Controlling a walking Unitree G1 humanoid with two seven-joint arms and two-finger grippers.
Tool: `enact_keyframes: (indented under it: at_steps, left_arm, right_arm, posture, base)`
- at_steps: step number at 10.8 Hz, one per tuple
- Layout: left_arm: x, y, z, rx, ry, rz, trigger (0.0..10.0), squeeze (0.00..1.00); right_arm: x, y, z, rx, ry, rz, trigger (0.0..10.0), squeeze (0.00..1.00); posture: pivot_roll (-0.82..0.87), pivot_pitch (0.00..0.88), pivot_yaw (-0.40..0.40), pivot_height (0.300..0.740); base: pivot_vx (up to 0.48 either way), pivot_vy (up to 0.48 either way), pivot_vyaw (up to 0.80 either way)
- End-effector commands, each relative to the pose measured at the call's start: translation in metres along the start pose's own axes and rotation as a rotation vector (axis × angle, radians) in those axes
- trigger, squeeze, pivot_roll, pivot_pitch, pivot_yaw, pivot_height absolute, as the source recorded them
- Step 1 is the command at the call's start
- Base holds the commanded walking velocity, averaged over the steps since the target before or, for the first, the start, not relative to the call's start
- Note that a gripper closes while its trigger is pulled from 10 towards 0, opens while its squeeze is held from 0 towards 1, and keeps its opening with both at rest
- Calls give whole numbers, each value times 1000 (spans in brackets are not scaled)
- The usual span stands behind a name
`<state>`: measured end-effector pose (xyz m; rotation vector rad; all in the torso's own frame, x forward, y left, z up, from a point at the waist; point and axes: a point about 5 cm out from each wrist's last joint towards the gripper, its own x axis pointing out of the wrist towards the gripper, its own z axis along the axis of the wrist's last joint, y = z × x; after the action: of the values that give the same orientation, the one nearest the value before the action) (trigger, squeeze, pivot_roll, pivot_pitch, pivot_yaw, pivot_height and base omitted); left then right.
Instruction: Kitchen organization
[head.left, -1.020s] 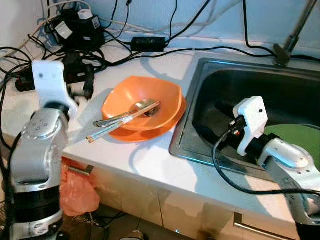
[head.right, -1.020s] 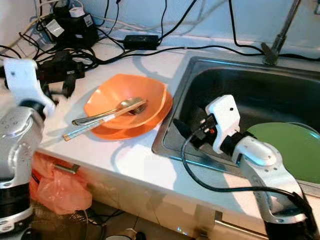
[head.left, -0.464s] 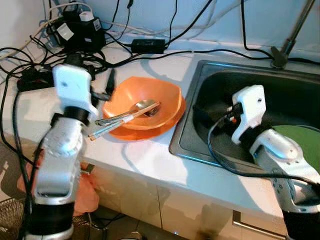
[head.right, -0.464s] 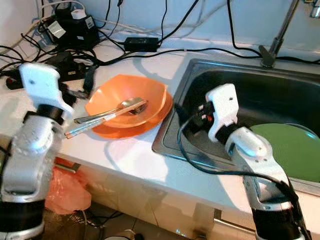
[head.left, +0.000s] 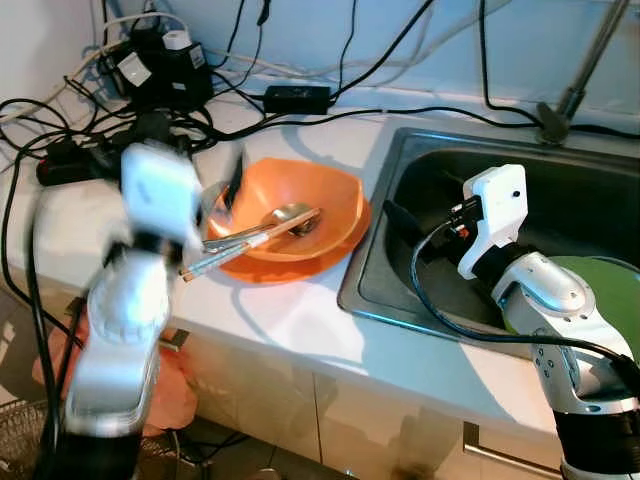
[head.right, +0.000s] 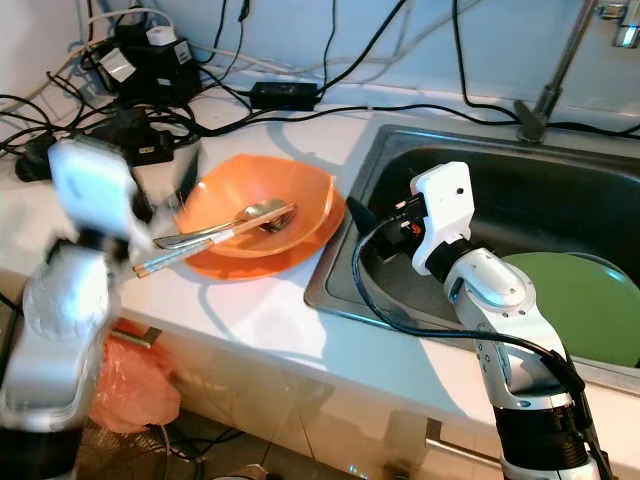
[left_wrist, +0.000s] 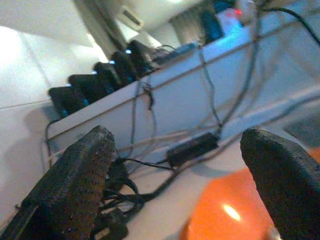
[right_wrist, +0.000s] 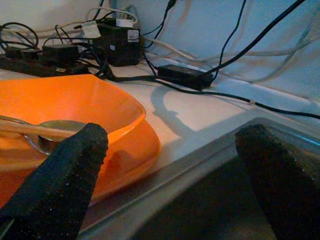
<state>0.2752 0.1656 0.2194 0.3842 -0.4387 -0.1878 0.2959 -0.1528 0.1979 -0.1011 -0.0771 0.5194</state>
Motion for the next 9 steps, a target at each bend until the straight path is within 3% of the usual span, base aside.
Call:
enact_keyframes:
  at_steps: [1,4,5,8,9]
  left_arm:
    - [-1,-1,7,31,-40,-22,10000,0]
    - [-3,-1,4,27,-38,40,10000,0]
    - [4,-6,7,3,-54,72,10000,0]
    - [21,-22,11,-62,-66,60,10000,0]
    - [26,-24,13,-76,-76,66,10000,0]
  right_arm:
    - [3,-1,5,-14,-22,-8,10000,0]
    - [9,-2,5,27,-39,-40,10000,0]
    - [13,-5,4,65,-62,-122,10000,0]
    - [16,-8,3,98,-77,-184,10000,0]
    - [16,-8,4,102,-80,-193,10000,0]
  posture:
    - [117,18,52,740]
    - [106,23,29,740]
    - [102,22,22,740]
    - [89,21,30,740]
    - [84,20,37,740]
  base:
    - [0,0,0]
    - [0,0,0]
    - [0,0,0]
    - [0,0,0]
    - [0,0,-800]
